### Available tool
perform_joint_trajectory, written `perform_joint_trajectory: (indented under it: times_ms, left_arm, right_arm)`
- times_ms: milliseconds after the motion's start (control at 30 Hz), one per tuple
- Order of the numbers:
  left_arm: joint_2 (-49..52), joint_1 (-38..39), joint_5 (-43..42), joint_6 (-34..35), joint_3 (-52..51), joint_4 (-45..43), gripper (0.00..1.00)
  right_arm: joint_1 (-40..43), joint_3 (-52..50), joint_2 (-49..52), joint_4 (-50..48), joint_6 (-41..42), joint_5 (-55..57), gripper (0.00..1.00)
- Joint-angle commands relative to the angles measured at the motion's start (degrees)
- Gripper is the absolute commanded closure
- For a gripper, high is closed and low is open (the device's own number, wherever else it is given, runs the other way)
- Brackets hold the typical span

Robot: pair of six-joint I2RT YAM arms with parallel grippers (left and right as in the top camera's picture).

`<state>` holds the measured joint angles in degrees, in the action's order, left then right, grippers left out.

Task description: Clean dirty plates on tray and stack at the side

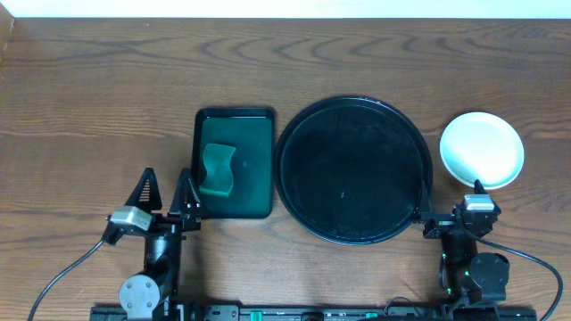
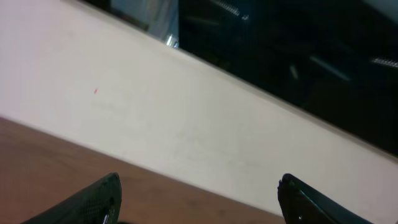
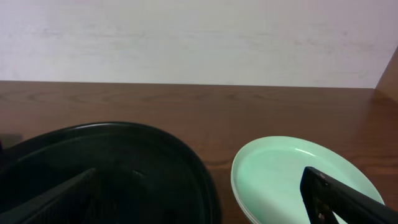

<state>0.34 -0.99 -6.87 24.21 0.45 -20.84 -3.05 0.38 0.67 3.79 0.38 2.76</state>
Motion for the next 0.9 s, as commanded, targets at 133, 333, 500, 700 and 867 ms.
perform_joint_trajectory:
  times_ms: [133, 333, 500, 700, 867]
  left_arm:
    - [-0.2, 0.2, 0.3, 0.1, -0.2, 9.4, 0.2]
    - [-0.2, 0.2, 0.5, -0.1, -0.2, 23.7, 0.2]
    - [-0.2, 0.2, 0.5, -3.8, -0.2, 24.5, 0.19]
    - [-0.2, 0.2, 0.5, -7.9, -0.2, 24.5, 0.2]
    - [-0.2, 0.2, 0.5, -10.6, -0.2, 24.5, 0.2]
  right_arm:
    - [0.4, -0.1, -0.4, 0.2, 0.0, 0.0, 0.01]
    - [0.4, -0.1, -0.4, 0.2, 0.0, 0.0, 0.01]
    - [0.4, -0.1, -0.4, 0.2, 0.0, 0.0, 0.01]
    - [0.4, -0.1, -0.4, 0.2, 0.0, 0.0, 0.01]
    - [0.4, -0.1, -0.4, 0.2, 0.0, 0.0, 0.01]
